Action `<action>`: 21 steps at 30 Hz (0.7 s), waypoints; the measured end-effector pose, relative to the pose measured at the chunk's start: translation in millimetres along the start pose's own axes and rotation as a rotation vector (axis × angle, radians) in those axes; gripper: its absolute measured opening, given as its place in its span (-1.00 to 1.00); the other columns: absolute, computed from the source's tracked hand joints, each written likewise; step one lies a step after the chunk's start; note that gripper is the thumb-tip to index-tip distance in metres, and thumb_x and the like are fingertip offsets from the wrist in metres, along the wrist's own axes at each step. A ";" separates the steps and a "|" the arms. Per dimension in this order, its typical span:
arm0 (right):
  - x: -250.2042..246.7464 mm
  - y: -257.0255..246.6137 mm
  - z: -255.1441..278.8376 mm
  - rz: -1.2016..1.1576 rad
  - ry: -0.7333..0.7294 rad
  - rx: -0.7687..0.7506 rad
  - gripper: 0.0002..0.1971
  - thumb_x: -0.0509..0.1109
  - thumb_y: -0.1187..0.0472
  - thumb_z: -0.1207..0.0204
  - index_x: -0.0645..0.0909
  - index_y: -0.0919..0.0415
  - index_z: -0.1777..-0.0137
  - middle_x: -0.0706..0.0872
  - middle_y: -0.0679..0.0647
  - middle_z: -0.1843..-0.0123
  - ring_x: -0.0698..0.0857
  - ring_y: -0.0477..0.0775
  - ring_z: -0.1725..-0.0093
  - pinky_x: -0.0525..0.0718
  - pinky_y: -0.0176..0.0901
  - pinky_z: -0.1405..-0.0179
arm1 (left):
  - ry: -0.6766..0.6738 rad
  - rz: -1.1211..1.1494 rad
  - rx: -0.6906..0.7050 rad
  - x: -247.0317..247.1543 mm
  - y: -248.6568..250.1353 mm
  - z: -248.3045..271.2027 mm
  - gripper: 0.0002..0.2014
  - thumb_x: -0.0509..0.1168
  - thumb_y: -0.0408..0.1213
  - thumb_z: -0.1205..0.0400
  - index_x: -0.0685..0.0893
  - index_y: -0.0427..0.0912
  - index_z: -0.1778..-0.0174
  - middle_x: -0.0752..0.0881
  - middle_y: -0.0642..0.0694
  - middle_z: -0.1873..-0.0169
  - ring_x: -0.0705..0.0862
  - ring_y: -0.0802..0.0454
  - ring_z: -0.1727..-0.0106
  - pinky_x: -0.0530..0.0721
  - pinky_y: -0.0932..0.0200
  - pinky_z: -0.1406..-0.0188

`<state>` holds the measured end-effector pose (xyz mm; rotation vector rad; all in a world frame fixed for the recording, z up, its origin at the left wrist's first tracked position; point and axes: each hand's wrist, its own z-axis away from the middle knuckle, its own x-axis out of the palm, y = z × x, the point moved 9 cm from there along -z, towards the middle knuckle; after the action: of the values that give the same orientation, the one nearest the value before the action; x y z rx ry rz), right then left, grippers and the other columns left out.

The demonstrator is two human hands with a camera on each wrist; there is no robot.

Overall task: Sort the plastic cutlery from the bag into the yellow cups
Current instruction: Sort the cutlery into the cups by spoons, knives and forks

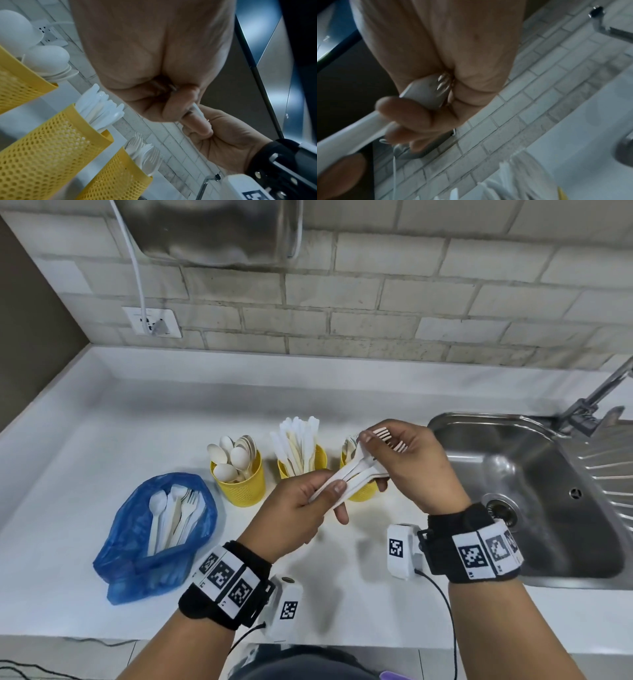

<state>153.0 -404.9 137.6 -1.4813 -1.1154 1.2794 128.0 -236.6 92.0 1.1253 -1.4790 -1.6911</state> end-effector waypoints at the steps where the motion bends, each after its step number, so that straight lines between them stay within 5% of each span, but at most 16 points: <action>1: -1.4 0.8 0.7 0.022 -0.024 0.012 -0.76 0.44 0.16 -0.73 0.74 0.29 0.12 0.76 0.27 0.40 0.60 0.19 0.60 0.59 -0.06 0.57 | -0.005 0.001 -0.008 1.6 0.3 -0.6 -0.72 0.24 -0.07 -0.82 0.78 0.00 0.13 0.79 -0.04 0.31 0.43 -0.06 0.54 0.47 0.11 0.54; 6: -7.5 5.4 3.2 -0.009 -0.089 0.043 -0.72 0.44 0.12 -0.73 0.76 0.04 0.26 0.68 0.30 0.52 0.49 0.16 0.62 0.44 -0.16 0.61 | 0.039 -0.019 -0.024 3.2 -1.3 -6.7 -0.87 0.37 -0.08 -0.75 0.80 0.03 0.00 0.85 -0.05 0.28 0.48 -0.07 0.58 0.49 0.18 0.57; 10: -10.9 10.9 4.9 -0.044 -0.107 0.060 -0.73 0.46 0.17 -0.71 0.75 0.06 0.26 0.64 0.30 0.53 0.48 0.16 0.58 0.42 -0.16 0.60 | 0.075 -0.056 -0.011 5.4 1.5 -10.2 -0.91 0.42 -0.10 -0.71 0.80 0.03 0.05 0.87 -0.01 0.25 0.50 -0.01 0.59 0.52 0.20 0.56; 16: -43.9 18.8 2.0 0.045 -0.012 0.017 -0.77 0.45 0.24 -0.72 0.72 0.37 0.14 0.59 0.11 0.60 0.47 -0.01 0.62 0.45 -0.27 0.59 | 0.243 -0.009 -0.054 -1.0 -9.0 -13.2 -0.85 0.26 -0.15 -0.80 0.74 -0.02 -0.14 0.78 0.05 0.37 0.66 -0.09 0.52 0.65 0.20 0.43; 21: -92.2 21.1 -3.1 0.193 0.163 -0.069 -0.79 0.46 0.19 -0.70 0.75 0.18 0.19 0.67 0.08 0.57 0.56 -0.02 0.60 0.55 -0.19 0.50 | 0.417 -0.078 -0.124 -21.3 -25.7 -17.4 -0.89 0.31 -0.25 -0.74 0.72 0.04 -0.04 0.81 -0.03 0.19 0.68 -0.06 0.48 0.70 0.13 0.49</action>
<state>151.1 -499.5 138.3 -1.7467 -0.9356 1.2337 155.2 -221.2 70.8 1.3806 -1.0697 -1.4616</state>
